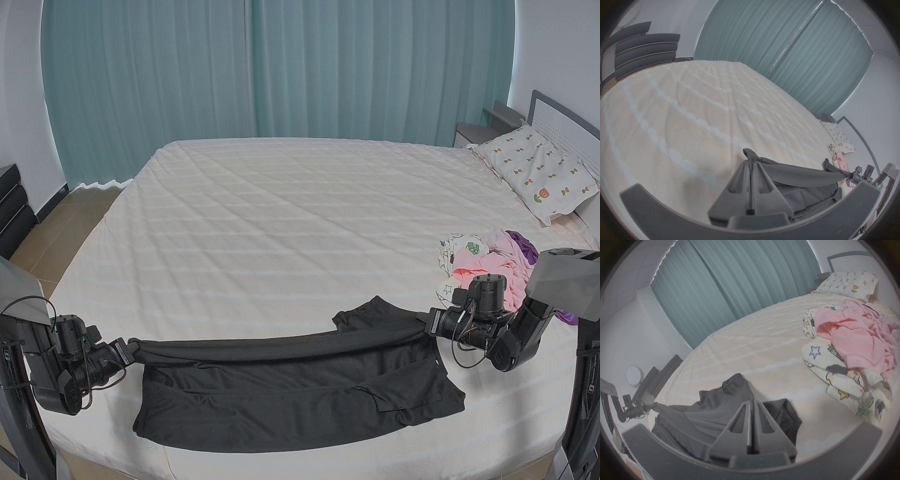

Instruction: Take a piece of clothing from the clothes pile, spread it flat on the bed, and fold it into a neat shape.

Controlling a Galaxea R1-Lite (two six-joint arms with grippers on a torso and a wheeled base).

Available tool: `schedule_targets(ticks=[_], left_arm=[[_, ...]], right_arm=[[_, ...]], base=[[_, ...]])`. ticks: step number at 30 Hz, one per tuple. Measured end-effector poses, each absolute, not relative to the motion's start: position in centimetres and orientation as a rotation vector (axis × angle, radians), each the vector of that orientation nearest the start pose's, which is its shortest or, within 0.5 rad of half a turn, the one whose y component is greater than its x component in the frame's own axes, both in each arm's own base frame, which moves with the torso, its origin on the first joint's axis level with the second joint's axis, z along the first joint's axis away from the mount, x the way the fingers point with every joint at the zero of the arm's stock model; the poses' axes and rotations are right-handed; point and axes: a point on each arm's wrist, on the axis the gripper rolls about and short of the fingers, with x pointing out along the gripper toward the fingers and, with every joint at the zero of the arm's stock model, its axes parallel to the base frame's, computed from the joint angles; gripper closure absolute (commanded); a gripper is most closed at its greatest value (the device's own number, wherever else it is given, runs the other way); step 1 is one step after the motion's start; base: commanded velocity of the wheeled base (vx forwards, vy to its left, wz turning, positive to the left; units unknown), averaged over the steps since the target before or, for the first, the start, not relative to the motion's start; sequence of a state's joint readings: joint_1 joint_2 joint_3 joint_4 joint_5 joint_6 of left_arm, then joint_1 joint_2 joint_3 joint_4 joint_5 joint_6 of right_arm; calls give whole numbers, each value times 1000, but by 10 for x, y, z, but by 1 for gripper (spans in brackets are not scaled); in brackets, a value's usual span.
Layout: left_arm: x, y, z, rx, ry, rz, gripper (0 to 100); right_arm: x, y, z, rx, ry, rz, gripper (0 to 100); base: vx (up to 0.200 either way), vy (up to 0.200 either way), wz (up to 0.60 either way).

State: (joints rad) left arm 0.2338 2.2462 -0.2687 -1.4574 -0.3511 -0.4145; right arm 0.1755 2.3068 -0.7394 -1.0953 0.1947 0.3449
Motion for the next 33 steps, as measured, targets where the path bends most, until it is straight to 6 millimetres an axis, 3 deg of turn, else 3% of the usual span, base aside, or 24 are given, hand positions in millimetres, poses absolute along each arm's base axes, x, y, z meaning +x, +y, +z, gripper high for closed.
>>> schedule_targets(ticks=[12, 13, 14, 15, 25, 33], left_arm=[[258, 54, -37, -505, 618, -9, 100], [257, 53, -38, -503, 614, -10, 0], [255, 53, -40, -505, 625, -7, 0], [252, 52, -43, -509, 641, -5, 0], [246, 51, -52, -518, 687, 5, 0], [236, 57, -49, -559, 701, 40, 0]], right_arm=[[342, 66, -24, 261, 576, 308, 100], [341, 67, -26, 259, 581, 311, 100], [339, 67, -28, 256, 587, 312, 100], [338, 67, -30, 252, 595, 314, 0], [332, 65, -32, 263, 577, 331, 0], [332, 55, -15, 403, 540, 324, 0]], base=[[0, 0, 0], [0, 0, 0], [0, 0, 0], [0, 0, 0], [0, 0, 0], [0, 0, 0]])
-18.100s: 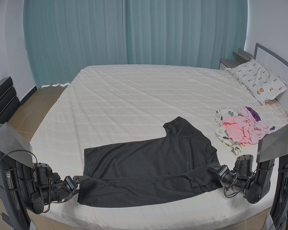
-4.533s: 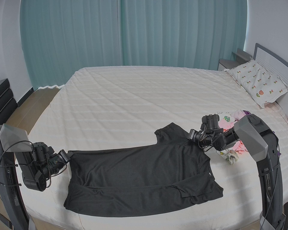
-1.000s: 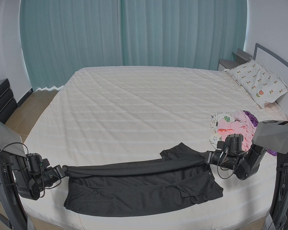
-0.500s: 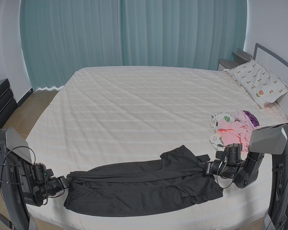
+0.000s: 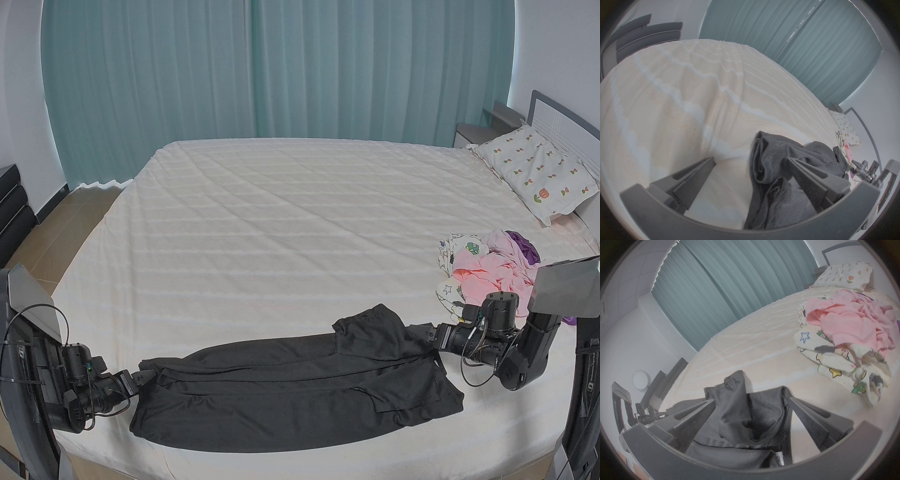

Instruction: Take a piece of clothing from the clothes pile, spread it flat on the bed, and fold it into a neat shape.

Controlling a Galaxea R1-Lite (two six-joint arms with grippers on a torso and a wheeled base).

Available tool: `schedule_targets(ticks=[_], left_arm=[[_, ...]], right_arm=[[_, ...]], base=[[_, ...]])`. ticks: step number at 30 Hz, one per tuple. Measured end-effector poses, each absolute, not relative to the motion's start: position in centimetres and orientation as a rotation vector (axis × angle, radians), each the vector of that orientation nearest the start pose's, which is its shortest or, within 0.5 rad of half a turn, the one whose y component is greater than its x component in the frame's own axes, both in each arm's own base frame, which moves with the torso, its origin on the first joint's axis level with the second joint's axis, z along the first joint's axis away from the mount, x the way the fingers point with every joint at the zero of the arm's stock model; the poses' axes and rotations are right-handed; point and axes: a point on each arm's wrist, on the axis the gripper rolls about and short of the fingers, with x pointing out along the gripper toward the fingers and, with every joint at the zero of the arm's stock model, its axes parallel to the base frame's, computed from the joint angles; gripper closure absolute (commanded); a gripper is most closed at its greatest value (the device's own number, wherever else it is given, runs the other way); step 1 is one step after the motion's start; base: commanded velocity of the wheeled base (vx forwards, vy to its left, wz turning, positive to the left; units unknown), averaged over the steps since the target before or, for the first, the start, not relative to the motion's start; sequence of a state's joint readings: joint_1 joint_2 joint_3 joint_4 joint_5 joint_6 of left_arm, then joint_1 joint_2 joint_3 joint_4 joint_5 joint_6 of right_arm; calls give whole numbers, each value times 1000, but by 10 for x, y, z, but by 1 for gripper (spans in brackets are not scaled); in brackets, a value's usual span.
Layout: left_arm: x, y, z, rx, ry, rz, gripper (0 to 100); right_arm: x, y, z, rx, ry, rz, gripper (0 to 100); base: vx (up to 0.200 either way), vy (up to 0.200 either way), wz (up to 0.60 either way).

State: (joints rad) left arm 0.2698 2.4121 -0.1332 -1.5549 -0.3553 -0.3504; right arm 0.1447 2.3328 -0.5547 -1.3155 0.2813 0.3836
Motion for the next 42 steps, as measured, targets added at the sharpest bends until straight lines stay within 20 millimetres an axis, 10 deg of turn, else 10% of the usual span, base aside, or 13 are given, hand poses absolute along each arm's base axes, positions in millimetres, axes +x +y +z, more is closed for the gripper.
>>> schedule_targets(ticks=[11, 29, 30, 42], left_arm=[[230, 80, -16, -842, 564, 135, 0], [252, 44, -10, -907, 553, 89, 0], [252, 43, -11, -908, 555, 90, 0], [250, 42, -17, -912, 585, 97, 0]], right_arm=[[332, 43, 9, 477, 492, 329, 0], [361, 98, -8, 486, 679, 403, 0], [361, 99, -10, 484, 693, 401, 100], [343, 94, -8, 475, 730, 395, 100]], base=[[0, 0, 0], [0, 0, 0], [0, 0, 0], [0, 0, 0]])
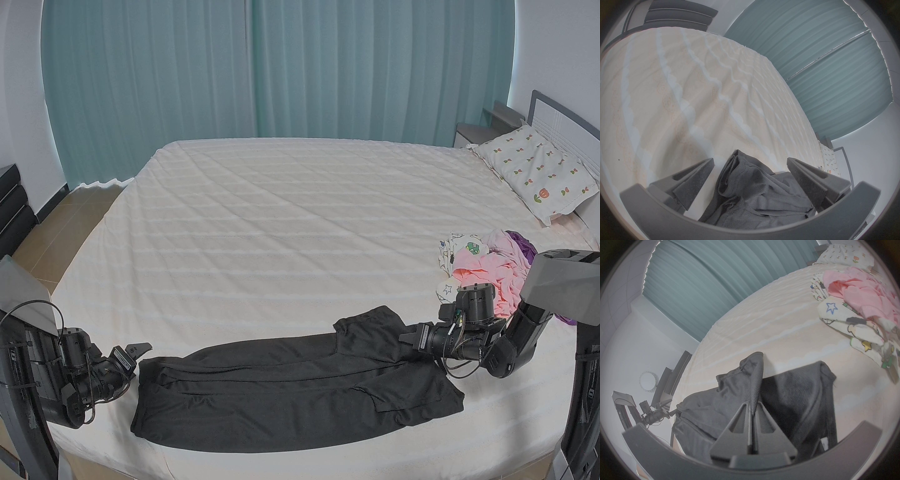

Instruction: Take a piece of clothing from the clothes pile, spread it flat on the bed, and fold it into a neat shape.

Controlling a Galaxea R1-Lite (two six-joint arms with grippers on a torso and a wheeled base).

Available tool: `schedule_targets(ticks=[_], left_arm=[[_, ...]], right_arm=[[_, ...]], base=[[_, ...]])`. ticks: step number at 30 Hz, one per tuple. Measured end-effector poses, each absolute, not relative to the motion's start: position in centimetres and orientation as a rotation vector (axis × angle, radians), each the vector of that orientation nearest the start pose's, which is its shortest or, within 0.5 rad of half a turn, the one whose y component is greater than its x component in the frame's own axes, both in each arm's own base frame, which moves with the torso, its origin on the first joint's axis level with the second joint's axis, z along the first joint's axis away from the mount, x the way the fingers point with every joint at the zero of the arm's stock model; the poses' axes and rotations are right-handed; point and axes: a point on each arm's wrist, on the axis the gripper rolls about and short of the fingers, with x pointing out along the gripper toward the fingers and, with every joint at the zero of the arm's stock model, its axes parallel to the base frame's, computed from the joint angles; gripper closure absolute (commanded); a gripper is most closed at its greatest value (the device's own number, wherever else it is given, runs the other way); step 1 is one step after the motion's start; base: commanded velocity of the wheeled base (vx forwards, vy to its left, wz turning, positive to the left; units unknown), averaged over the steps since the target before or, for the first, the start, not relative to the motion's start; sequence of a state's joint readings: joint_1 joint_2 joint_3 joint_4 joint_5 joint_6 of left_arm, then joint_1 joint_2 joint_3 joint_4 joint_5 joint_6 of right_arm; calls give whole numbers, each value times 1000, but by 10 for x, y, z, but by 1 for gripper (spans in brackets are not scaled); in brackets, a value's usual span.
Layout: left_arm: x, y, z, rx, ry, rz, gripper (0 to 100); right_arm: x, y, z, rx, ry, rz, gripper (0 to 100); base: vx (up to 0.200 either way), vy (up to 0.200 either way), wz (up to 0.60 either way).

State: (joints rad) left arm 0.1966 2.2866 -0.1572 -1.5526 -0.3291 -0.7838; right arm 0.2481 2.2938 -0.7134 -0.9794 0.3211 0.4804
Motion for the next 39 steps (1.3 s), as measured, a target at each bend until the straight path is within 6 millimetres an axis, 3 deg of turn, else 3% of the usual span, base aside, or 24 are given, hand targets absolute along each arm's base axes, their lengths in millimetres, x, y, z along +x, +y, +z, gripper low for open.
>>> schedule_targets(ticks=[14, 24, 25, 39], left_arm=[[248, 42, -22, -915, 605, 105, 0], [248, 42, -23, -915, 609, 108, 0], [248, 42, -23, -915, 610, 108, 0], [251, 42, -13, -892, 552, 136, 0]], right_arm=[[305, 84, -2, 468, 666, 420, 100], [291, 81, -12, 458, 703, 414, 100], [290, 81, -12, 450, 705, 418, 0], [285, 70, -5, 440, 665, 402, 0]], base=[[0, 0, 0], [0, 0, 0], [0, 0, 0], [0, 0, 0]])
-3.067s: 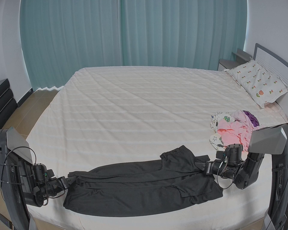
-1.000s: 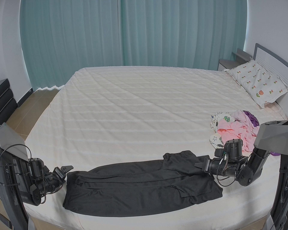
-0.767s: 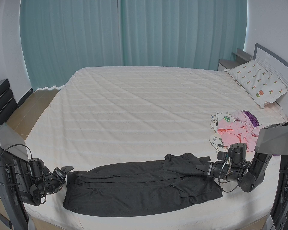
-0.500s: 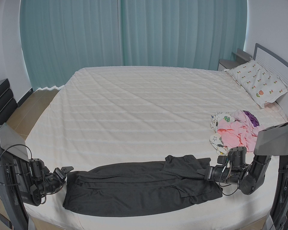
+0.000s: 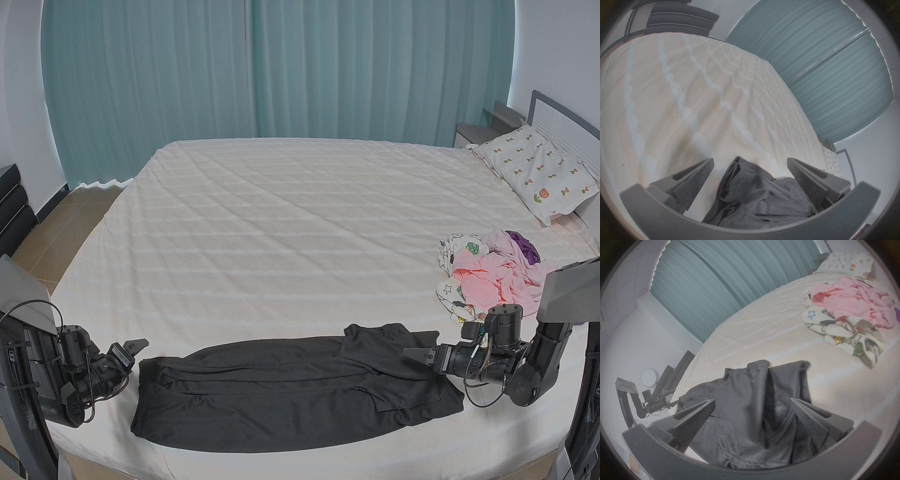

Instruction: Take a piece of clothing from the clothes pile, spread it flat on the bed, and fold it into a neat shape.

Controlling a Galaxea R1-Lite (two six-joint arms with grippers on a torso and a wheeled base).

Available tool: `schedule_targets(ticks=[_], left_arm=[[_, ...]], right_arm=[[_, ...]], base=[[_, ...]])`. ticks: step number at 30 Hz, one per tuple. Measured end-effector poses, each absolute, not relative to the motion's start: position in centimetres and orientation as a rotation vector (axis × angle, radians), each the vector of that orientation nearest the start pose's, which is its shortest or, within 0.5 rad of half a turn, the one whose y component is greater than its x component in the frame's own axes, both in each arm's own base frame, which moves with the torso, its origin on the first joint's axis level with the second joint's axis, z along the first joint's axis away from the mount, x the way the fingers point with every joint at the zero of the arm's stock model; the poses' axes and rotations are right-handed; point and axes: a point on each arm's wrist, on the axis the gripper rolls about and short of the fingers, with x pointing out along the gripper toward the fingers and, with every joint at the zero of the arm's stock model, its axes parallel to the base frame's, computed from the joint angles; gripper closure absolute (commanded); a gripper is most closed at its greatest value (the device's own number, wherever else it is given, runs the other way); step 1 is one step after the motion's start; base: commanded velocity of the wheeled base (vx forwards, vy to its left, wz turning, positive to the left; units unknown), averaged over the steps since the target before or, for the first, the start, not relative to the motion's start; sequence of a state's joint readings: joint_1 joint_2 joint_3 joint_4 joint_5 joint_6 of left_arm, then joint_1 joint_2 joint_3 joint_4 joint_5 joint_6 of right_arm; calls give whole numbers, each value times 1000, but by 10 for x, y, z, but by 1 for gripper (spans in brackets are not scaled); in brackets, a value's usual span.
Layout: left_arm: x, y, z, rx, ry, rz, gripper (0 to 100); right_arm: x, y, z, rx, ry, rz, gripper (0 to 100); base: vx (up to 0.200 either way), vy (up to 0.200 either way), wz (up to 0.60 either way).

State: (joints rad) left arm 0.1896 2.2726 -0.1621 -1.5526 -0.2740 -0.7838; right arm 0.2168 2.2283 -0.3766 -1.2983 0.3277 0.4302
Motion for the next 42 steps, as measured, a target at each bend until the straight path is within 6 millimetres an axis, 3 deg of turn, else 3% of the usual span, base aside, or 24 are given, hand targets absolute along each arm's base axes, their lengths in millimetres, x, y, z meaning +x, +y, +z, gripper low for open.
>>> schedule_targets(ticks=[8, 15, 20, 32, 33, 42], left_arm=[[243, 31, 2, -871, 540, 93, 0], [228, 17, 8, -834, 554, 140, 0], [222, 10, 5, -809, 575, 170, 0], [222, 3, -10, -779, 639, 207, 0], [222, 2, -11, -777, 643, 205, 100], [226, 0, -12, -749, 617, 245, 100]], right_arm=[[284, 52, 0, 502, 651, 331, 0], [272, 48, 6, 611, 627, 255, 0], [262, 53, 5, 642, 623, 159, 0], [252, 61, 3, 682, 654, 159, 0], [252, 61, 3, 682, 653, 160, 0], [248, 63, 3, 680, 657, 169, 0]], base=[[0, 0, 0], [0, 0, 0], [0, 0, 0], [0, 0, 0], [0, 0, 0], [0, 0, 0]])
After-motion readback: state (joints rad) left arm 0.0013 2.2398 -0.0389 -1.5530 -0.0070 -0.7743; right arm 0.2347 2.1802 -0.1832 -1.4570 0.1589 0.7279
